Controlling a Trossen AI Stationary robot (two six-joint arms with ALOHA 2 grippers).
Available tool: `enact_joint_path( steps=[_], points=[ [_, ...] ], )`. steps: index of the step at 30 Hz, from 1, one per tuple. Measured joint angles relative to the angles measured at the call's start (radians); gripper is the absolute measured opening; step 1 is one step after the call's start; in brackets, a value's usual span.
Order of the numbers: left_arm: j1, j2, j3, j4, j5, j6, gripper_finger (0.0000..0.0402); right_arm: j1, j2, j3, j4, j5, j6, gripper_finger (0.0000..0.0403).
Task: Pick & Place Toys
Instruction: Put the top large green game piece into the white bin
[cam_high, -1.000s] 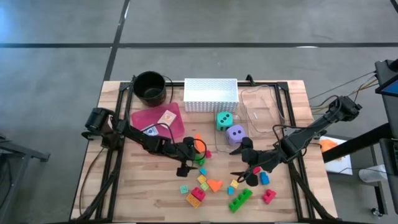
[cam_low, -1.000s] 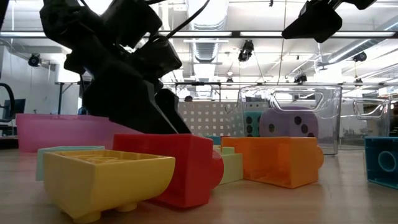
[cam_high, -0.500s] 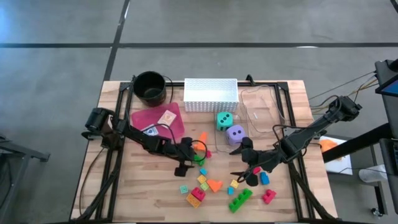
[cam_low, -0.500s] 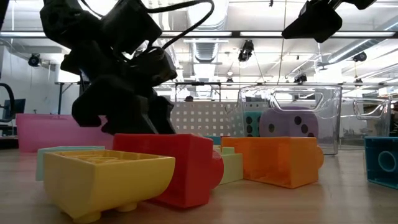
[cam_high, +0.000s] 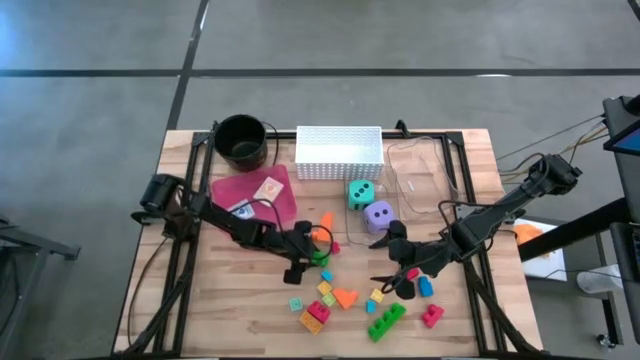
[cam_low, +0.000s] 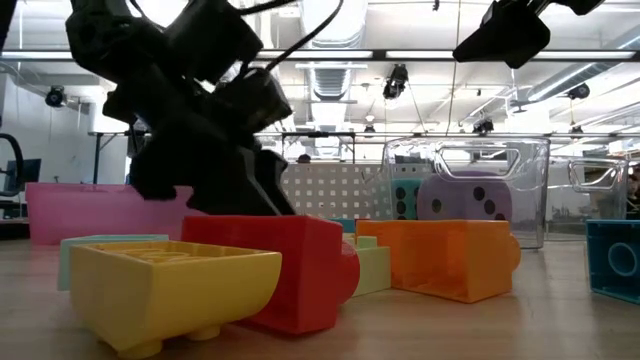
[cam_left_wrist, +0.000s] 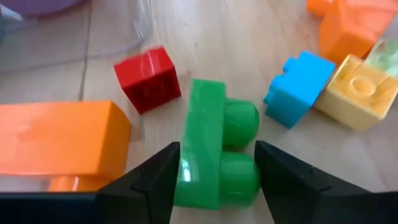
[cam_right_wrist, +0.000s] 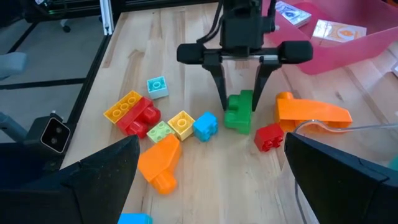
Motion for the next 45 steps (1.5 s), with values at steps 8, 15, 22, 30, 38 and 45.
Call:
enact_joint_path(
  steps=[8, 15, 22, 30, 38, 45],
  points=[
    [0.0, 0.012, 0.001, 0.004, 0.0, 0.0, 0.0184, 0.0, 0.0, 0.0, 0.001, 0.0, 0.0, 0.04],
    [0.0, 0.011, 0.001, -0.001, 0.0, -0.004, 0.0182, 0.0, 0.0, 0.0, 0.001, 0.0, 0.0, 0.04],
    [0.0, 0.009, 0.005, -0.008, 0.0, -0.003, 0.0181, 0.0, 0.0, 0.0, 0.001, 0.0, 0.0, 0.04],
    [0.0, -0.055, 0.036, -0.097, -0.047, 0.02, 0.0181, 0.0, 0.0, 0.0, 0.0, 0.0, 0.0, 0.04],
    [0.015, -0.183, 0.039, -0.142, -0.237, 0.134, 0.0181, 0.0, 0.0, 0.0, 0.0, 0.0, 0.0, 0.04],
    [0.175, -0.321, 0.058, -0.142, -0.265, 0.177, 0.0181, -0.002, 0.0, 0.0, 0.001, 0.0, -0.025, 0.04]
  ],
)
